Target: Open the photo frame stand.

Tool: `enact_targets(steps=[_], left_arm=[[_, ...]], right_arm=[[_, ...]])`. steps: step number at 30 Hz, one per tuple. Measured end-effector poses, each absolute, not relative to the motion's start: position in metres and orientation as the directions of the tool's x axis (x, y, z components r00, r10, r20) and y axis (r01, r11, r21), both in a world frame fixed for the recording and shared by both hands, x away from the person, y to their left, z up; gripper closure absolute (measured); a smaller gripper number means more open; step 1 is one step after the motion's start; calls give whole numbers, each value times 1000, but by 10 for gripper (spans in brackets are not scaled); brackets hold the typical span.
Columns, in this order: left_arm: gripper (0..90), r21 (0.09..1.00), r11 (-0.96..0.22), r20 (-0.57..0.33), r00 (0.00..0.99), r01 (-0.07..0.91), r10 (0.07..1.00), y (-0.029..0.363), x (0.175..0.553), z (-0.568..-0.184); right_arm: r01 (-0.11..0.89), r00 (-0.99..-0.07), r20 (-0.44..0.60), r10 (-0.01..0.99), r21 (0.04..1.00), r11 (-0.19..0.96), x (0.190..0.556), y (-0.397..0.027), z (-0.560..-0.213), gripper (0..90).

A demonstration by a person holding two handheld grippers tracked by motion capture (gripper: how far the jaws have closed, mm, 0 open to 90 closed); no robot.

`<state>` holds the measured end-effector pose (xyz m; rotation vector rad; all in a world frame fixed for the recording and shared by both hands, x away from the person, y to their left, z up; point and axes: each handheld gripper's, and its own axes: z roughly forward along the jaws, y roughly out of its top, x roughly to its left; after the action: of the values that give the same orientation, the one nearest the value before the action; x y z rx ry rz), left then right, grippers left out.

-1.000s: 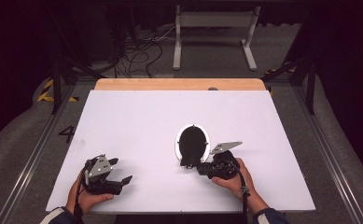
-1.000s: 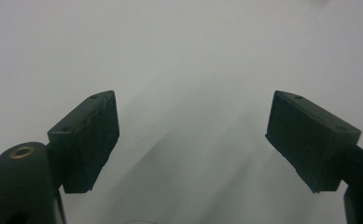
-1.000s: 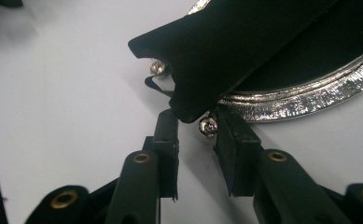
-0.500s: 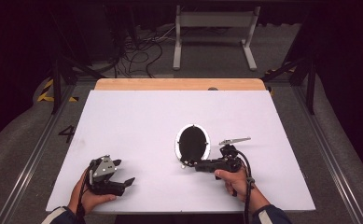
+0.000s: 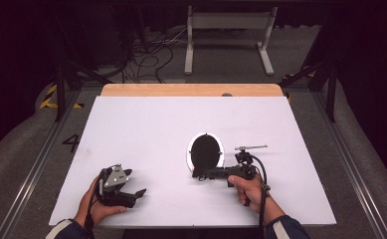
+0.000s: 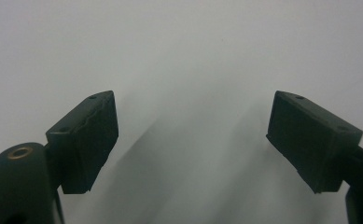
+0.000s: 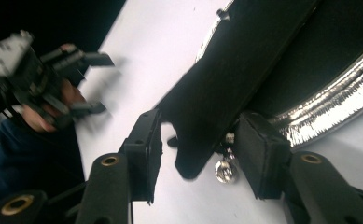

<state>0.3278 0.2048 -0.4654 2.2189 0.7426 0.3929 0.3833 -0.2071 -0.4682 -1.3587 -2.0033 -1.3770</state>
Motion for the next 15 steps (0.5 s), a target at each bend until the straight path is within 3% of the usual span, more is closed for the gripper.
enact_targets(steps=[5,11,15], left_arm=[[171,756,-531,37,786,382,618,195,342,-462],[199,762,-531,23,803,372,596,171,365,-458],[216,770,-491,-87,829,408,553,157,385,-457]], right_arm=[[888,-398,789,468,459,-19,390,-207,-471,552],[887,-395,783,480,461,-23,395,-201,-473,593],[881,-410,773,484,473,-10,395,-201,-473,625]])
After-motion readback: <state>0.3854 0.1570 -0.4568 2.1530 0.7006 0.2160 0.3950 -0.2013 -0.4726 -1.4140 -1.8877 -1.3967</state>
